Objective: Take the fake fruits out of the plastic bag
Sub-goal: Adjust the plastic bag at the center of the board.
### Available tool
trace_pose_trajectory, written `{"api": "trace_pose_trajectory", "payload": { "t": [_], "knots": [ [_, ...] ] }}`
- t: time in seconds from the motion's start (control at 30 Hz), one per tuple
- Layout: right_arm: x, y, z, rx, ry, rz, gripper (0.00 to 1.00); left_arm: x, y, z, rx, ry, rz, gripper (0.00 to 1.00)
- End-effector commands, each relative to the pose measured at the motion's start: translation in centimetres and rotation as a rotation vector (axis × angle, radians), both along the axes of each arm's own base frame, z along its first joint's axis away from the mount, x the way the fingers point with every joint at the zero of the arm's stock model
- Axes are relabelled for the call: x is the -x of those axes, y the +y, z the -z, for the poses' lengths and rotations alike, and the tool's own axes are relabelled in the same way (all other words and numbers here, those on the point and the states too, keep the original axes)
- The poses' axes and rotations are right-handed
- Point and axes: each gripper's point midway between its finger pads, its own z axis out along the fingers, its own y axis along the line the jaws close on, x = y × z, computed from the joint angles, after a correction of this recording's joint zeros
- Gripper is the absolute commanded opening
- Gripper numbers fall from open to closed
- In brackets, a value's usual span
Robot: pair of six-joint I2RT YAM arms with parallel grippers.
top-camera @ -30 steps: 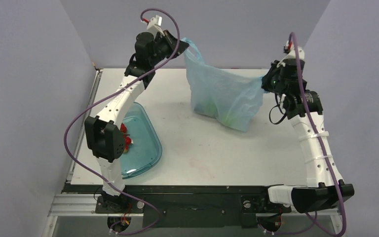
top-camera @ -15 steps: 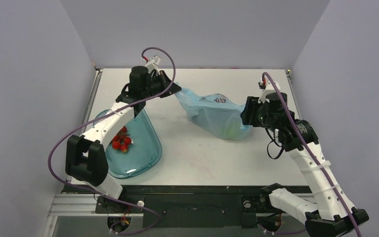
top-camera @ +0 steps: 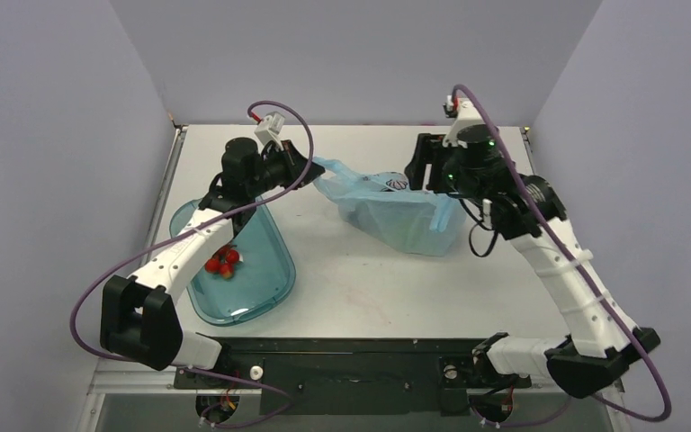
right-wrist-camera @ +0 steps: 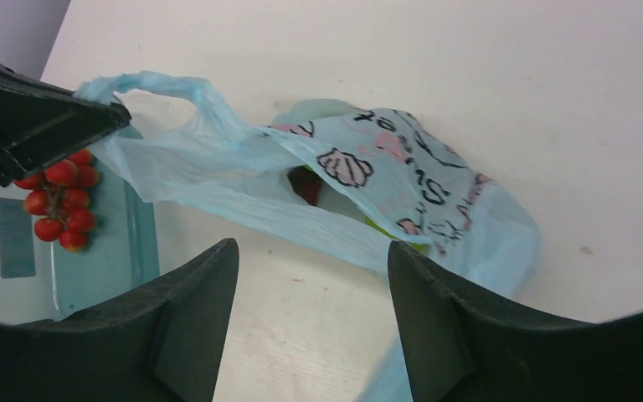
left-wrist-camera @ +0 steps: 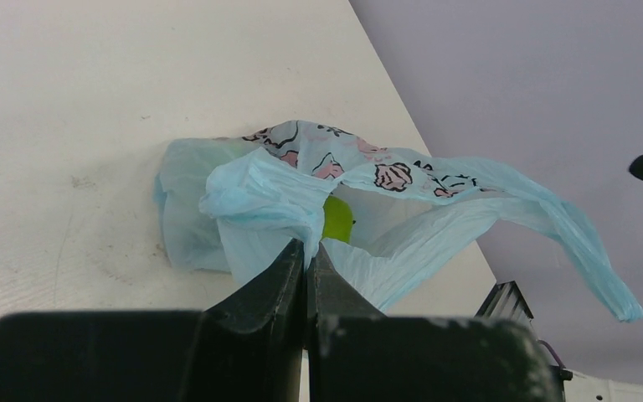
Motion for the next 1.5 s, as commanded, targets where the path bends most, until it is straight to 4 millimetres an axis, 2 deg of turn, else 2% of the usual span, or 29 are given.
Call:
{"api": "trace_pose_trajectory", "payload": {
  "t": [0.0, 0.1, 0.13, 0.17, 0.2, 0.33, 0.47, 0.5, 0.53, 0.57, 0.63, 0.7, 0.77, 0.8, 0.87, 0.9, 0.97, 1.0, 1.03, 1.07, 1.17, 1.2, 1.23, 1.27, 1.3, 1.33, 1.37, 1.4, 1.47],
  "knots": [
    [-3.4, 5.9, 1.2, -0.099, 0.016, -0.035, 0.57, 0.5, -0.6, -2.7, 0.076, -0.092, 0.03, 0.0],
    [-4.9, 7.8, 4.0, -0.079, 0.043, -0.026, 0.47, 0.5, -0.8, -2.4, 0.085, -0.083, 0.036, 0.0],
    [-5.2, 8.1, 5.4, -0.067, 0.056, -0.024, 0.41, 0.5, -0.8, -2.4, 0.086, -0.083, 0.037, 0.0],
    [-5.4, 8.3, 7.2, -0.042, 0.082, -0.025, 0.35, 0.5, -0.8, -2.3, 0.089, -0.08, 0.04, 0.0],
    [-5.9, 8.7, 7.5, -0.045, 0.058, -0.02, 0.33, 0.6, -1.0, -2.3, 0.092, -0.078, 0.046, 0.0],
    [-6.8, 8.8, 12.5, 0.015, 0.071, 0.013, 0.19, 0.5, -0.9, -2.5, 0.099, -0.078, 0.043, 0.0],
    [-5.7, 8.3, 18.0, 0.105, 0.087, 0.03, 0.14, 0.0, -0.1, -2.1, 0.069, -0.083, -0.005, 0.0],
    [-4.9, 8.0, 20.6, 0.121, 0.109, 0.028, 0.13, -0.1, 0.1, -2.0, 0.06, -0.086, -0.012, 0.0],
    [-4.4, 8.2, 21.7, 0.121, 0.116, 0.013, 0.13, -0.3, 0.3, -1.8, 0.051, -0.079, -0.025, 0.0],
    [-3.5, 8.0, 24.4, 0.122, 0.14, 0.006, 0.12, -0.3, 0.4, -1.7, 0.047, -0.076, -0.029, 0.0],
    [-2.2, 8.4, 28.2, 0.094, 0.207, -0.018, 0.12, -0.6, 0.6, -1.5, 0.051, -0.064, -0.036, 0.0],
    [-1.0, 9.2, 30.5, 0.058, 0.271, -0.048, 0.12, -0.8, 0.9, -1.2, 0.053, -0.051, -0.044, 0.0],
    [-0.1, 10.4, 30.4, 0.014, 0.259, -0.071, 0.12, -1.0, 1.1, -0.6, 0.039, -0.032, -0.054, 0.0],
    [0.2, 10.5, 29.7, -0.013, 0.245, -0.076, 0.13, -1.1, 1.1, -0.4, 0.032, -0.032, -0.057, 0.03],
    [0.3, 11.3, 28.0, -0.06, 0.224, -0.106, 0.15, -1.1, 1.1, -0.2, 0.02, -0.033, -0.051, 0.14],
    [0.5, 11.2, 27.7, -0.054, 0.234, -0.109, 0.16, -1.1, 1.1, -0.2, 0.015, -0.033, -0.055, 0.18],
    [1.0, 11.0, 25.8, -0.065, 0.221, -0.119, 0.21, -1.0, 1.3, -0.3, -0.001, -0.046, -0.06, 0.32],
    [1.2, 10.6, 25.5, -0.054, 0.219, -0.113, 0.26, -1.0, 1.5, -0.4, -0.015, -0.057, -0.063, 0.42],
    [1.1, 10.2, 24.2, -0.068, 0.19, -0.106, 0.29, -0.9, 1.6, -0.7, -0.029, -0.059, -0.076, 0.47],
    [1.2, 9.6, 24.0, -0.051, 0.182, -0.091, 0.34, -0.9, 1.8, -0.8, -0.047, -0.069, -0.081, 0.56],
    [1.0, 7.9, 22.7, -0.021, 0.147, -0.062, 0.4, -0.1, 2.4, -2.4, -0.051, -0.073, -0.103, 0.65],
    [0.8, 7.3, 22.6, 0.001, 0.141, -0.049, 0.42, 0.6, 2.6, -2.0, -0.055, -0.031, -0.105, 0.67],
    [0.6, 6.8, 22.4, 0.007, 0.133, -0.037, 0.42, 1.3, 2.8, -3.0, -0.044, -0.041, -0.107, 0.68],
    [0.3, 6.3, 22.4, 0.011, 0.131, -0.024, 0.43, 2.0, 2.9, -2.5, -0.038, -0.012, -0.11, 0.69],
    [0.2, 6.1, 22.2, 0.013, 0.122, -0.023, 0.44, 3.1, 3.2, -3.7, -0.015, -0.032, -0.111, 0.7],
    [0.0, 5.7, 22.2, 0.014, 0.115, -0.01, 0.44, 3.9, 3.2, -2.9, 0.001, -0.008, -0.109, 0.71],
    [-0.1, 5.6, 22.1, 0.013, 0.108, -0.006, 0.44, 5.4, 3.0, -4.0, 0.027, -0.03, -0.089, 0.71],
    [-0.3, 5.3, 22.2, 0.012, 0.097, 0.006, 0.45, 6.8, 2.9, -3.9, 0.051, -0.027, -0.075, 0.71],
    [-0.4, 5.1, 22.5, 0.007, 0.079, 0.013, 0.45, 9.4, 1.3, -3.7, 0.073, -0.045, -0.023, 0.72]
  ]
}}
